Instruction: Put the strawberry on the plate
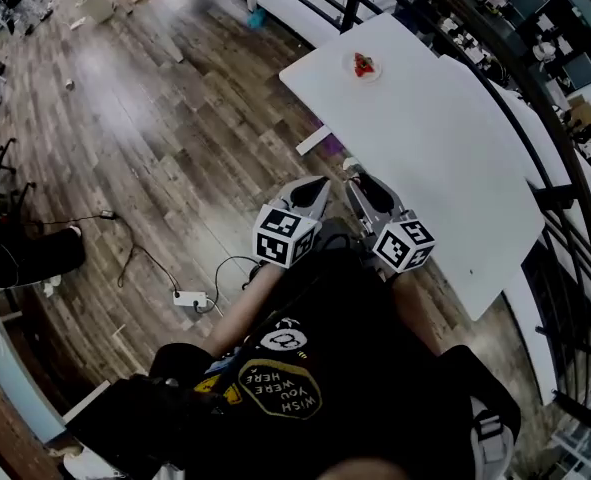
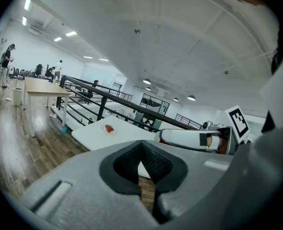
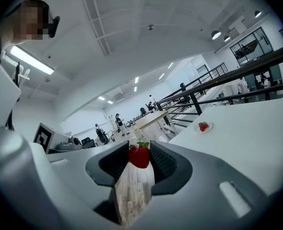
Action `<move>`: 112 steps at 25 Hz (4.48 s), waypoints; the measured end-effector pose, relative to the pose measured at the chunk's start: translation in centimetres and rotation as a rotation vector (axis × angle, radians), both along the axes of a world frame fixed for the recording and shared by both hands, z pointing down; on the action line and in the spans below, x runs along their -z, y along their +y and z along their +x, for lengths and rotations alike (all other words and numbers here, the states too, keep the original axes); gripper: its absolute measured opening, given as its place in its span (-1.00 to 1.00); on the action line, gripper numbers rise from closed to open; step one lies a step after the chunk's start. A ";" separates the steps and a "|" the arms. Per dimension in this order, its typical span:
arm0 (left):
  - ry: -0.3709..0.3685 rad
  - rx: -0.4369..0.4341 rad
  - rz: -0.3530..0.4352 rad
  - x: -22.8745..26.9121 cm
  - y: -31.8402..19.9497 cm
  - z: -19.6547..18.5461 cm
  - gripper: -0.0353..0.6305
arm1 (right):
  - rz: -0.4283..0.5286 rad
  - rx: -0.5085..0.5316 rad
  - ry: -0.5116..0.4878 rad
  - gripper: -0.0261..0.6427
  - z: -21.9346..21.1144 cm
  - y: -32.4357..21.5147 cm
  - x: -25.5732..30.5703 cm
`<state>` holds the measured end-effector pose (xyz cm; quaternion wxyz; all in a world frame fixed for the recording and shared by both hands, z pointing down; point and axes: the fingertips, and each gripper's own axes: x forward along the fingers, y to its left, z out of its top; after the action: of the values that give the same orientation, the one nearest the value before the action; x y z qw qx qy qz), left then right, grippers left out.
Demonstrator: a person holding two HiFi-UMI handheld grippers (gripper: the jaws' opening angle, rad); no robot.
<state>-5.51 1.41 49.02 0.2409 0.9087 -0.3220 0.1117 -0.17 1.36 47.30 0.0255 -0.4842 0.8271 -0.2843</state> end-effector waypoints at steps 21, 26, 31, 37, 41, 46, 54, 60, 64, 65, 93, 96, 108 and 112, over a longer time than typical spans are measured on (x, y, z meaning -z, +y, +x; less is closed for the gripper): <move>-0.045 -0.053 0.028 0.5 -12.2 7.1 -0.89 | 0.029 -0.015 -0.029 -0.50 6.3 -11.6 0.9; -0.062 -0.051 0.022 0.3 -13.2 8.3 -0.89 | 0.019 -0.010 -0.036 -0.50 7.9 -13.0 0.5; -0.072 -0.077 0.015 0.1 -14.2 8.8 -0.89 | 0.013 -0.025 -0.049 -0.50 8.1 -14.1 0.4; -0.070 -0.075 -0.002 0.1 -17.6 7.7 -0.89 | 0.020 -0.080 -0.066 -0.50 8.8 -17.5 1.0; -0.065 -0.075 0.011 0.8 -20.0 6.4 -0.89 | 0.023 -0.081 -0.026 -0.50 8.3 -19.6 1.5; -0.036 -0.082 0.023 1.4 -22.7 5.2 -0.89 | 0.031 -0.097 0.001 -0.50 6.8 -21.4 2.0; -0.059 -0.126 -0.120 -3.0 -23.0 3.1 -0.89 | 0.009 -0.161 -0.003 -0.50 5.9 -22.5 1.4; -0.053 -0.127 -0.133 -3.9 -24.8 2.2 -0.89 | -0.049 -0.157 -0.004 -0.50 4.9 -23.9 -0.7; -0.066 -0.116 -0.133 -3.8 -27.1 2.5 -0.89 | -0.040 -0.146 -0.009 -0.50 5.1 -26.5 -0.5; -0.071 -0.116 -0.126 -3.6 -27.7 2.7 -0.89 | -0.033 -0.143 -0.008 -0.50 5.3 -27.3 -0.4; -0.168 -0.179 -0.152 -11.0 -41.6 10.6 -0.89 | -0.199 -0.161 0.053 -0.50 13.0 -40.7 -10.0; -0.160 -0.196 -0.167 -11.7 -42.7 10.9 -0.89 | -0.216 -0.169 0.074 -0.50 12.9 -41.8 -11.0; -0.148 -0.227 -0.226 -15.2 -46.2 12.0 -0.89 | -0.296 -0.167 0.146 -0.50 13.1 -45.2 -15.2; -0.145 -0.223 -0.245 -16.8 -48.1 12.3 -0.89 | -0.324 -0.159 0.166 -0.50 12.9 -46.6 -16.9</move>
<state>6.79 -46.73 65.81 0.3121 0.8923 -0.2196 0.2412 12.74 -45.26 64.24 -0.0987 -0.5676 0.7288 -0.3699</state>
